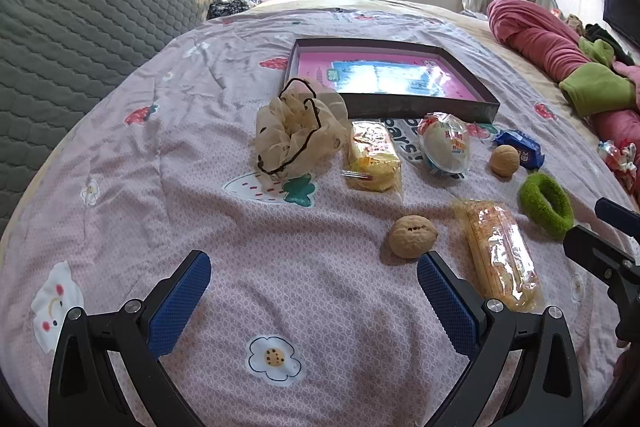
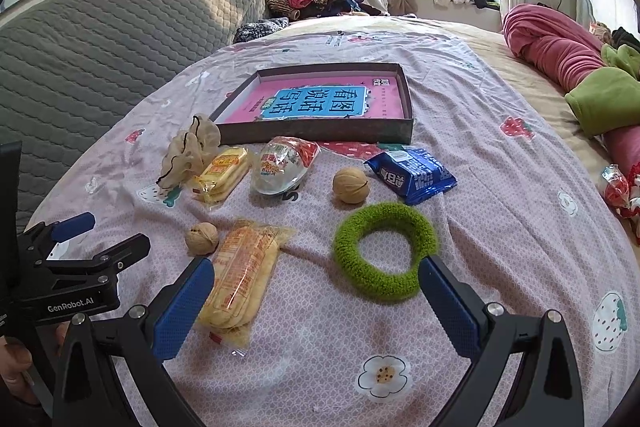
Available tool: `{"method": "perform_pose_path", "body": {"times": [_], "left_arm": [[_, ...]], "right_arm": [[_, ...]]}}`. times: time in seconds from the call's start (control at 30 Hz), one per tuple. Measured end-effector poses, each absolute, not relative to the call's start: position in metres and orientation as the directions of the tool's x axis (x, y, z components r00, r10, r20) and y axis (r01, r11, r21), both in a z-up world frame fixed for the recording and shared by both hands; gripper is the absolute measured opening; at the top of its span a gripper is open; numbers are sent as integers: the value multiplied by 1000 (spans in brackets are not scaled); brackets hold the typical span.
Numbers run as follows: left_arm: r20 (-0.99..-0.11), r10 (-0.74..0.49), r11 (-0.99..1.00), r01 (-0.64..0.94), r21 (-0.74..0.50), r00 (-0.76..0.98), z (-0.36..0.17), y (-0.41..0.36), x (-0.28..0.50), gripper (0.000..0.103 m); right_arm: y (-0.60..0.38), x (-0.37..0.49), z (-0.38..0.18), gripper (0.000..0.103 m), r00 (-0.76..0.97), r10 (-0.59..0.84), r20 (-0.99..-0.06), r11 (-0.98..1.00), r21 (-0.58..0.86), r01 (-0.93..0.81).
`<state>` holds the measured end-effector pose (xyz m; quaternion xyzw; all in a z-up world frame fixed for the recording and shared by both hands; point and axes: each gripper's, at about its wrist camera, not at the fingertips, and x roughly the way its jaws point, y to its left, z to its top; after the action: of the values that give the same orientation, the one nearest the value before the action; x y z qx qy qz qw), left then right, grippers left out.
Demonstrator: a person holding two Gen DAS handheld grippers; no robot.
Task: Organize objects
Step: 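Move both grippers toward the scrunchie and the wrapped egg candy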
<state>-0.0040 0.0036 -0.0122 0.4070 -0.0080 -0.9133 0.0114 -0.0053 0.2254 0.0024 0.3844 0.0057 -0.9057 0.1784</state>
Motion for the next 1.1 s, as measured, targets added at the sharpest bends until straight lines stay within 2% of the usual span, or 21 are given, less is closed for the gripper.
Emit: {"method": "perform_pose_path", "body": {"times": [1.1], "left_arm": [[-748,-4,-999,33,-25,-664,21,-16,-37,103]], "right_arm": [[202,-33,47,103,-666,-343,-662,-931,144,336]]}}
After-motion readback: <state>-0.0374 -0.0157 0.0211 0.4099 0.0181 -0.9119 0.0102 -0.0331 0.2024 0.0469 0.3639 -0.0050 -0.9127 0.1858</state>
